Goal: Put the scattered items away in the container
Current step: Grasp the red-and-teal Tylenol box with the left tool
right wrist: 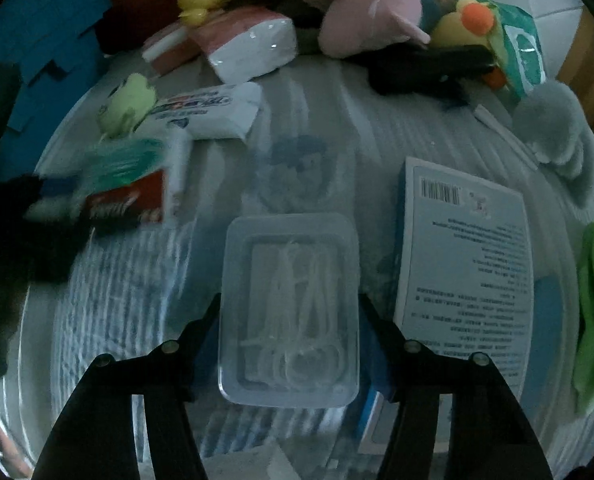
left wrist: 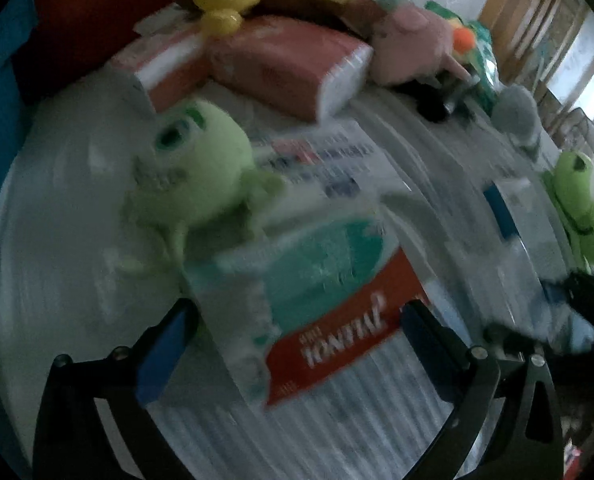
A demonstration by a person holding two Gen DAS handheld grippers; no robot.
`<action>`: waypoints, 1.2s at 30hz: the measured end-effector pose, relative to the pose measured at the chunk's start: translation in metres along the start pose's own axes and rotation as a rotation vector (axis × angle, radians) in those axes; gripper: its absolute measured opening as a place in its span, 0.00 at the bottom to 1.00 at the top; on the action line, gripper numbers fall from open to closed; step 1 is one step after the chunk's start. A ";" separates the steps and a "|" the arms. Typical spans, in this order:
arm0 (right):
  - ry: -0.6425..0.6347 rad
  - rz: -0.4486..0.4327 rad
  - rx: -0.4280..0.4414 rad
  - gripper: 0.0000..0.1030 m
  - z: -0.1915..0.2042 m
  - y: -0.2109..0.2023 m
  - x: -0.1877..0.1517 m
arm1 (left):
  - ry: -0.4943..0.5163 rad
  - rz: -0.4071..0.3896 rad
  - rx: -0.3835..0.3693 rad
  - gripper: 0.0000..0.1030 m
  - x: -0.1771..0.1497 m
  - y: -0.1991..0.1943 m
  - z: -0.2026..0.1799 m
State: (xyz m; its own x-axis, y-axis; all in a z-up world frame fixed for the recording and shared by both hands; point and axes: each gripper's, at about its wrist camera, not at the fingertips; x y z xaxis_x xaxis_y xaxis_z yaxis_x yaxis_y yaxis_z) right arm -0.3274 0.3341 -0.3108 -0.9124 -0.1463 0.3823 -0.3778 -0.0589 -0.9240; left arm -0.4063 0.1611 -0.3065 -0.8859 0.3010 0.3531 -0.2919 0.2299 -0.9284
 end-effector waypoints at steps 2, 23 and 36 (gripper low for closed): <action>-0.002 -0.005 0.007 0.59 -0.001 -0.001 -0.001 | 0.053 0.013 0.010 0.99 -0.022 -0.003 -0.010; 0.061 -0.050 0.099 0.59 -0.011 -0.007 -0.003 | -0.236 -0.076 -0.004 0.91 0.026 -0.012 -0.013; -0.096 -0.055 0.209 0.59 0.007 -0.012 0.019 | -0.424 -0.059 0.196 0.92 -0.030 -0.042 0.055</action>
State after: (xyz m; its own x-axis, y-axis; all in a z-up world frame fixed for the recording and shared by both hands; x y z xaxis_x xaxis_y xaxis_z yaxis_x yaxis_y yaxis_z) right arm -0.3392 0.3255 -0.2930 -0.8685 -0.2301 0.4391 -0.3762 -0.2709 -0.8860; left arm -0.3867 0.0916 -0.2841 -0.9230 -0.1214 0.3651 -0.3724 0.0437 -0.9270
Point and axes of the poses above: each gripper's, at about its wrist camera, not at the fingertips, and y roughly the way its jaws point, z to its left, x to its top, and after that the axes turned 10 degrees about -y, right-handed
